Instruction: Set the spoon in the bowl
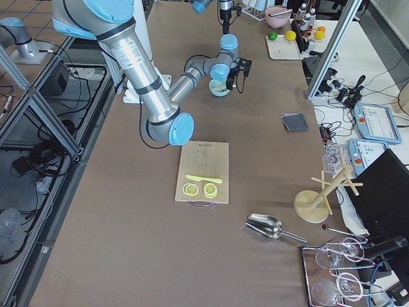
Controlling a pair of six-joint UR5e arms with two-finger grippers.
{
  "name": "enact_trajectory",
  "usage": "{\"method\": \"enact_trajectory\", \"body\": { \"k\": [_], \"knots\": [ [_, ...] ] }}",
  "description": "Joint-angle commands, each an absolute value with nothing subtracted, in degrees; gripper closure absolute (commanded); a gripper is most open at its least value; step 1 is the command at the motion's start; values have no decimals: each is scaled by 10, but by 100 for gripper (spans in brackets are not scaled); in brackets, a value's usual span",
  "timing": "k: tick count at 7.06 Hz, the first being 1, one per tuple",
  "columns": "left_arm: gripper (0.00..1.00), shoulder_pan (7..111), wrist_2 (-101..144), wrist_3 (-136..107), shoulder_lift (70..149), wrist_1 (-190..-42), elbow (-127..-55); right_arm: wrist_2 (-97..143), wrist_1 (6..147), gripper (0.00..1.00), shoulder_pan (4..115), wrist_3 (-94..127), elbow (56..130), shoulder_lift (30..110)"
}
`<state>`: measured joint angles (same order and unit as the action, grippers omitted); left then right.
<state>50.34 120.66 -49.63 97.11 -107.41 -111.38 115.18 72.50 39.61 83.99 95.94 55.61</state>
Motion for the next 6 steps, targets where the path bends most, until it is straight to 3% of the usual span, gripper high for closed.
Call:
{"method": "enact_trajectory", "body": {
  "k": [1,4,6],
  "knots": [
    [2,568,1208,-373,927,-1050,-1114,1234,726,0,493,688,1045,701],
    [2,768,1279,-54,860,-969,-1094,1335,727,0,667,362,1042,872],
    [2,832,1288,65,821,-974,-1044,1355,770,0,767,184,1042,946]
  ]
}}
